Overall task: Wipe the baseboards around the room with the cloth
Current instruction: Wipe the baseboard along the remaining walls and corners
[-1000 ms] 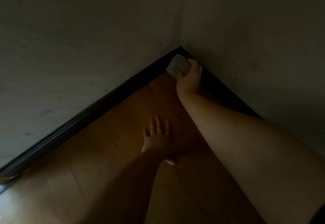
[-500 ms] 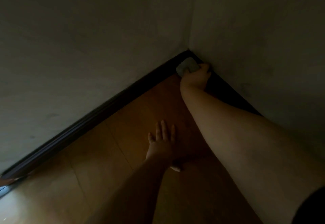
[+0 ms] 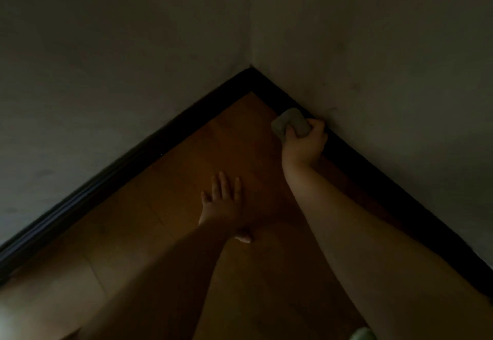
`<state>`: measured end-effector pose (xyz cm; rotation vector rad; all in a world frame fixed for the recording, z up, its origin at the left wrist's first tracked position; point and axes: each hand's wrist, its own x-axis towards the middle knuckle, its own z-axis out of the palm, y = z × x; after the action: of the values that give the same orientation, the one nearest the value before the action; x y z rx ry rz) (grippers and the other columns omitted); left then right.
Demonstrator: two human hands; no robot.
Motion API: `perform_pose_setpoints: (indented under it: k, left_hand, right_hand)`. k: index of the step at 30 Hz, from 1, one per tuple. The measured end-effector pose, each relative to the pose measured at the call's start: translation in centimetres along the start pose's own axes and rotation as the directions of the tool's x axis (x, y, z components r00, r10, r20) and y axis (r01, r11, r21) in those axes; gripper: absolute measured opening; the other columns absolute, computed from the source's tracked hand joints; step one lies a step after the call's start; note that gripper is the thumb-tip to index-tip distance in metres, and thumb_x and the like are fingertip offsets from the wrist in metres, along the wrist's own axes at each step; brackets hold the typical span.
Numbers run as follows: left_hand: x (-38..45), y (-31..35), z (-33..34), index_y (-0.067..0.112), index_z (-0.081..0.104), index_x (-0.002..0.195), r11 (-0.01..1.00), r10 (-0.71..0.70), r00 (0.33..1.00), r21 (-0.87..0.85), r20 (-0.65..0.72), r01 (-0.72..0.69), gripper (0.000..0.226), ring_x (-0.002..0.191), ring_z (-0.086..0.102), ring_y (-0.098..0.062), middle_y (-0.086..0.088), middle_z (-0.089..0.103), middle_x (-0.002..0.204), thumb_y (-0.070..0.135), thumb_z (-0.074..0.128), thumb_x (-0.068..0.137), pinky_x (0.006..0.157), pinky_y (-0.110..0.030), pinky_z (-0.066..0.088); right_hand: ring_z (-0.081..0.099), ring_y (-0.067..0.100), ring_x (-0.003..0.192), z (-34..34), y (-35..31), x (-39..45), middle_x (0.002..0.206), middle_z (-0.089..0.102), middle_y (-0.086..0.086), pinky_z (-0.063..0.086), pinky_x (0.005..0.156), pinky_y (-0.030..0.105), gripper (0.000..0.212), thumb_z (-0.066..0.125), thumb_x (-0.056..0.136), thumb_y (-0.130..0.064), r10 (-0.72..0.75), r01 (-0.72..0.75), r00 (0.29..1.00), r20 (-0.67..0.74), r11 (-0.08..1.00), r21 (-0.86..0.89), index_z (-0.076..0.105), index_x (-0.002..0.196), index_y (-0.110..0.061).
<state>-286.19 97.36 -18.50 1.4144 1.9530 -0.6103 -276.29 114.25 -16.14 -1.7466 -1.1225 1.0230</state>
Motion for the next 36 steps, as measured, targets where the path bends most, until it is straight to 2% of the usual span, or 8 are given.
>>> perform_pose_setpoints:
  k: [3,8,11,15,25,32,34,36]
  left_hand:
    - [-0.3,0.0,-0.1,0.016,-0.034,0.147,1.0,0.001,1.0,0.008,-0.002,-0.001,0.154,0.14,-0.032,-0.046,-0.026,-0.041,0.149,0.064,0.083,0.06,0.116,-0.067,0.001]
    - [0.2,0.6,-0.6,0.015,-0.036,0.146,0.999,-0.036,0.999,0.03,0.022,0.035,0.158,0.14,-0.031,-0.048,-0.027,-0.041,0.149,0.063,0.085,0.057,0.116,-0.068,0.006]
    - [0.2,0.9,-0.8,0.015,-0.036,0.146,0.998,-0.045,0.999,0.034,0.021,0.044,0.159,0.14,-0.03,-0.049,-0.027,-0.041,0.148,0.063,0.086,0.055,0.115,-0.069,0.008]
    - [-0.1,0.7,-0.8,0.015,-0.036,0.146,0.999,-0.025,1.0,0.032,0.019,0.025,0.158,0.14,-0.03,-0.049,-0.027,-0.042,0.148,0.063,0.086,0.057,0.114,-0.071,0.01]
    - [-0.7,0.8,-1.4,0.015,-0.033,0.149,0.999,-0.012,1.0,0.051,-0.002,0.012,0.155,0.142,-0.027,-0.049,-0.028,-0.038,0.15,0.062,0.085,0.059,0.114,-0.071,0.012]
    - [-0.9,0.8,-0.9,0.017,-0.031,0.15,0.997,-0.028,0.999,0.073,-0.043,0.031,0.154,0.145,-0.021,-0.048,-0.025,-0.033,0.155,0.067,0.083,0.058,0.114,-0.068,0.014]
    - [-0.9,0.9,-0.8,0.023,-0.024,0.153,0.991,0.054,0.994,0.127,-0.098,-0.041,0.144,0.148,-0.015,-0.045,-0.017,-0.027,0.16,0.067,0.079,0.064,0.115,-0.067,0.015]
    - [-1.1,1.9,-0.6,0.031,-0.016,0.155,0.941,0.258,0.957,0.257,-0.13,-0.219,0.124,0.151,-0.008,-0.035,-0.007,-0.02,0.164,0.071,0.068,0.073,0.115,-0.065,0.015]
  right_hand:
    - [0.05,0.006,0.095,-0.9,0.4,-0.5,0.117,0.044,-0.005,0.041,0.075,0.011,0.035,0.073,0.087,-0.019,-0.104,0.107,0.991,0.08,0.994,-0.032,0.056,0.118,-0.019]
    - [0.053,0.017,0.111,1.2,-2.1,-0.6,0.128,0.048,0.006,0.043,0.093,0.023,0.037,0.073,0.086,-0.015,-0.226,0.232,0.961,0.158,0.972,-0.022,0.057,0.12,-0.015]
    - [0.056,0.025,0.109,3.1,-3.7,-0.3,0.128,0.047,0.01,0.045,0.087,0.027,0.036,0.071,0.086,-0.012,-0.191,0.2,0.97,0.148,0.979,-0.046,0.057,0.12,-0.015]
    - [0.057,0.025,0.107,2.5,-3.3,0.2,0.127,0.048,0.01,0.042,0.086,0.025,0.033,0.071,0.086,-0.012,-0.159,0.165,0.981,0.108,0.985,-0.055,0.059,0.117,-0.015]
    - [0.054,0.014,0.098,-4.9,-0.2,-0.4,0.126,0.049,0.005,0.044,0.08,0.023,0.032,0.071,0.086,-0.014,-0.191,0.201,0.979,0.076,0.968,-0.152,0.057,0.115,-0.016]
    - [0.058,0.022,0.101,-11.9,2.5,-1.4,0.122,0.05,0.008,0.045,0.081,0.025,0.031,0.072,0.087,-0.016,-0.216,0.225,0.974,0.064,0.944,-0.243,0.056,0.113,-0.015]
    - [0.059,0.023,0.102,-13.1,3.0,-1.8,0.123,0.048,0.008,0.047,0.082,0.026,0.032,0.072,0.087,-0.013,-0.227,0.233,0.972,0.054,0.928,-0.292,0.055,0.114,-0.016]
    - [0.059,0.024,0.102,-13.3,3.2,-2.2,0.124,0.047,0.009,0.051,0.085,0.03,0.035,0.072,0.086,-0.011,-0.237,0.248,0.969,0.073,0.913,-0.323,0.054,0.116,-0.015]
